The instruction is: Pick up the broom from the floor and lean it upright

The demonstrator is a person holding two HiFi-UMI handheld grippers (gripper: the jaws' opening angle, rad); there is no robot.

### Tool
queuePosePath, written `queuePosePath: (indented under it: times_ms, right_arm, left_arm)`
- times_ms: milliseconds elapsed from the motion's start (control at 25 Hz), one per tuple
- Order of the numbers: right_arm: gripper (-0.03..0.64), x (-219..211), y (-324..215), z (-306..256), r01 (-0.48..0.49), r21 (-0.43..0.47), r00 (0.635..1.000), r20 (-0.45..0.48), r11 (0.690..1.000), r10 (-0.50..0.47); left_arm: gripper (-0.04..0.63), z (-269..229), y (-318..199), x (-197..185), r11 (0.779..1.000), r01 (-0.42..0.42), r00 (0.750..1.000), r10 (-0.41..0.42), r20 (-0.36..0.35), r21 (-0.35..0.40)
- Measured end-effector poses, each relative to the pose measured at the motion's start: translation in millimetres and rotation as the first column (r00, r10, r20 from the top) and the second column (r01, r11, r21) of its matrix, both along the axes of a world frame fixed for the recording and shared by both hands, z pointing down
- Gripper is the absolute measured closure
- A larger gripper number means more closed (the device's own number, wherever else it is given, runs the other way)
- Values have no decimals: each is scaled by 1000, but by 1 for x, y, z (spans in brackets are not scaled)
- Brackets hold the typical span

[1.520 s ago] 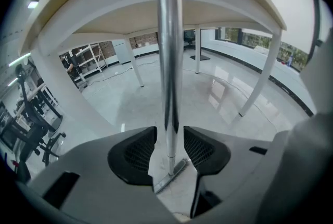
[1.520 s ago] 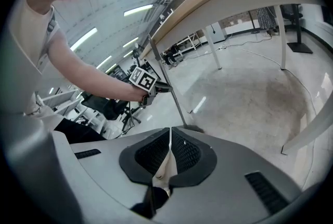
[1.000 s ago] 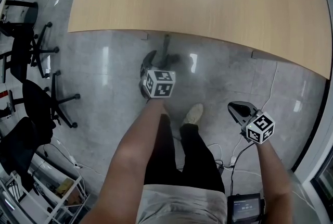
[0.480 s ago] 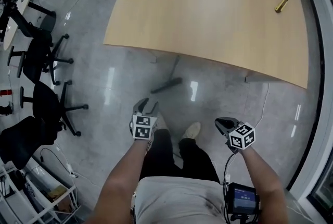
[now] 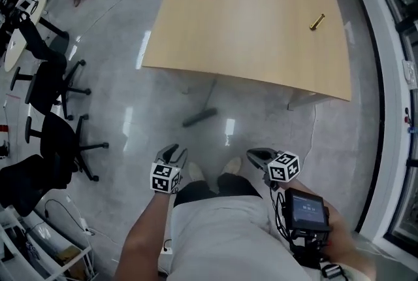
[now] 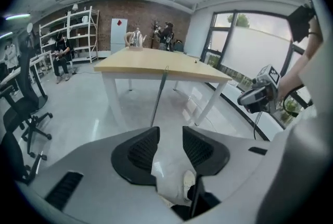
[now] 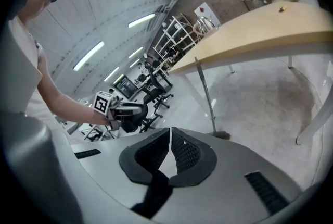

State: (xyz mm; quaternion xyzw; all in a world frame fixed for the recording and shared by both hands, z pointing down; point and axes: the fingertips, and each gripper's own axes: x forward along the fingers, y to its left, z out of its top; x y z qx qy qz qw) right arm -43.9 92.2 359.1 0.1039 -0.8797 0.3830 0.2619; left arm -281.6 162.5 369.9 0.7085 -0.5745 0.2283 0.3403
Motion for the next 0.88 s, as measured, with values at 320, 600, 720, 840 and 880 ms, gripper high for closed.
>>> queuePosePath:
  times_ms: [320,600,720,840,880]
  right_arm:
    - [598,-65,-28,-92,-40,252,996,83,967,19]
    - [598,-97,-52,-154,-76,363,991,131,929,30]
    - [598,-103,-39,-179,-65,401,991,131,914,13]
    - [598,-104,-16,-197,-68,422,992,123,904,18]
    - [598,-104,-8,-197,-73,428,992,120,901,23]
  left_arm:
    - [546,-102,3,-34,964,7,999,6,-49,264]
    - [572,-127,0,-47,952,-18,998,36,-53,307]
    - [572,-145,0,-45,945,-36,996,61,-68,326]
    - [572,-164,10,-37,931,-75,991,109,-77,356]
    - [572,-166,14,-36,927,-88,989,125,-79,364]
